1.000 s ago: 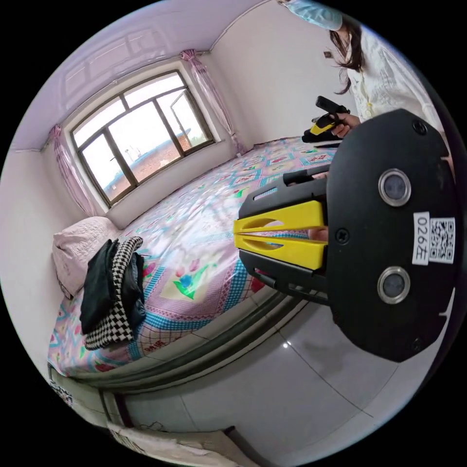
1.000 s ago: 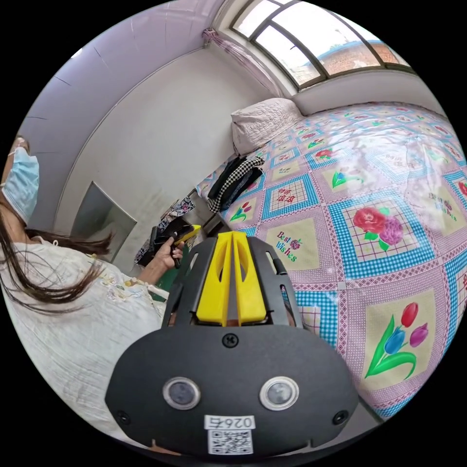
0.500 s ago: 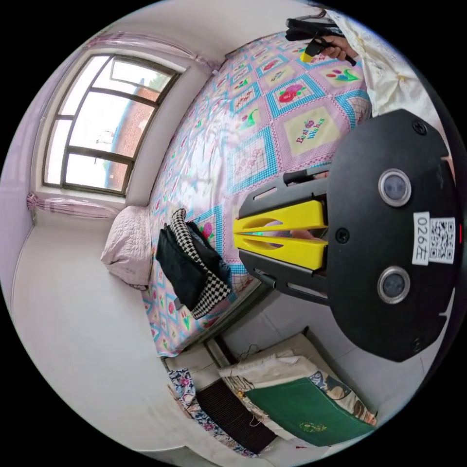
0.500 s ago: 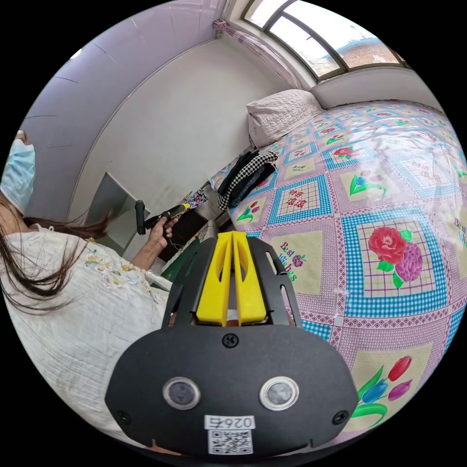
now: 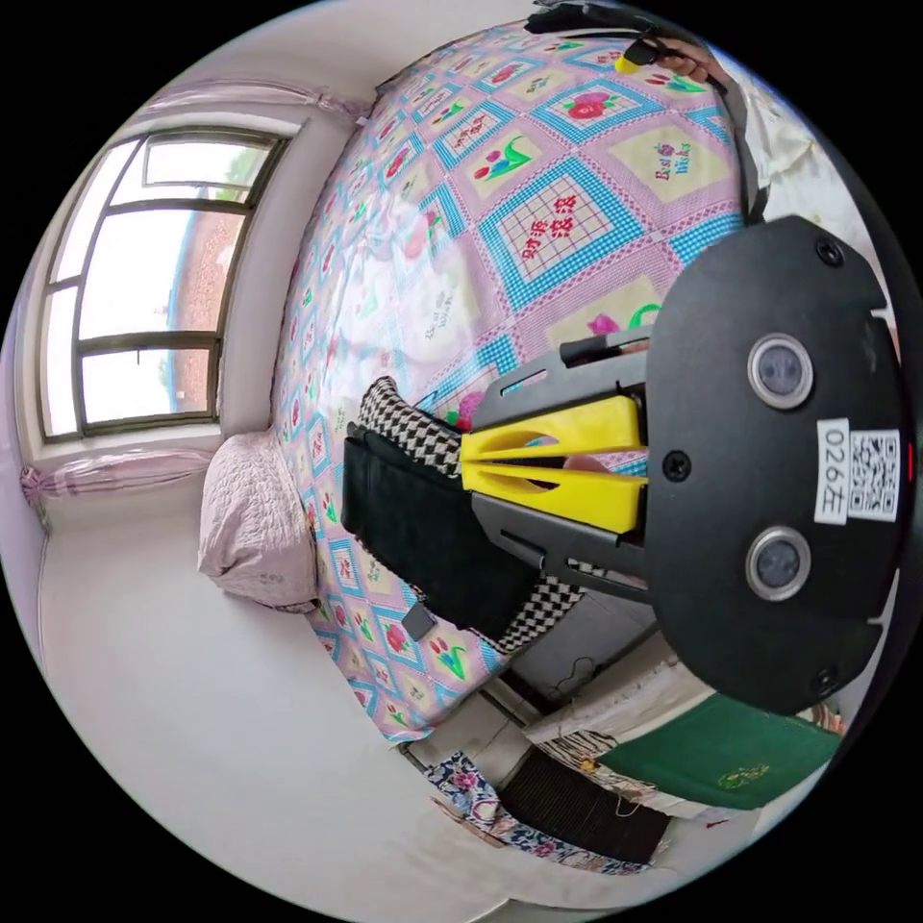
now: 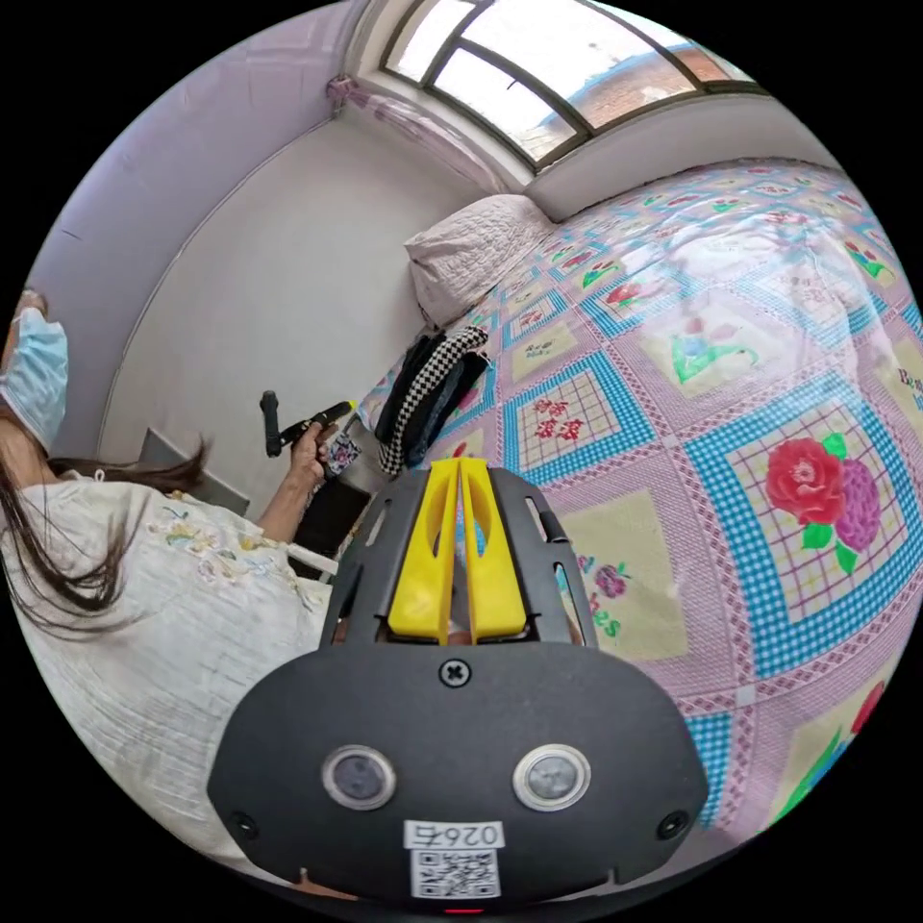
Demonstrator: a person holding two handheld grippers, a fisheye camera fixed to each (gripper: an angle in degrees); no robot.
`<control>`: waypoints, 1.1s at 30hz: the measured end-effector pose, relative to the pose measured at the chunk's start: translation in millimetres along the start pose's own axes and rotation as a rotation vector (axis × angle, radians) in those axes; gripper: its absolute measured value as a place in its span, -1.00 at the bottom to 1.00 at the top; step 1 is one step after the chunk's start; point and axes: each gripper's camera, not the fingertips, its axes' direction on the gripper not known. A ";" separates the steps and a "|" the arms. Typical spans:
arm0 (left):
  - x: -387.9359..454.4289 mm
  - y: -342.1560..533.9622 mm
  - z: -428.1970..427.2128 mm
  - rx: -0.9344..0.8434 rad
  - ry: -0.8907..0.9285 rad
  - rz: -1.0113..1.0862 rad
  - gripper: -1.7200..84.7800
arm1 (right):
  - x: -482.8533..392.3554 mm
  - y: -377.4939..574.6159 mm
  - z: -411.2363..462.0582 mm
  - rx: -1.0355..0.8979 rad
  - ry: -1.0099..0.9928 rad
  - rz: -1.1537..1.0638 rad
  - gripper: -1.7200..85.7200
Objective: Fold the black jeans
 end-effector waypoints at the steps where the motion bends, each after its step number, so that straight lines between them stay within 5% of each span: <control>1: -5.6 -13.6 7.8 0.022 -0.008 0.010 -0.92 | -4.3 -0.4 4.1 0.010 -0.001 0.004 -0.98; 8: -13.6 -94.8 80.1 -0.059 -0.037 0.195 -0.52 | -37.2 17.4 48.0 0.023 0.107 0.045 -0.98; 12: -13.4 -118.3 129.8 -0.238 -0.144 0.320 -0.48 | -46.2 31.3 57.4 0.086 0.171 0.078 -0.98; 19: -56.2 -138.9 126.7 -0.245 0.027 0.292 -0.48 | -54.9 16.1 88.8 0.114 0.268 -0.018 -0.98; 27: -85.1 -144.8 113.9 -0.188 0.037 0.287 -0.50 | -90.8 -139.1 284.5 -0.135 0.211 -0.440 -0.91; 33: -123.7 -155.8 106.8 -0.170 0.110 0.273 -0.55 | -110.7 -225.9 416.0 -0.212 0.148 -0.419 -0.76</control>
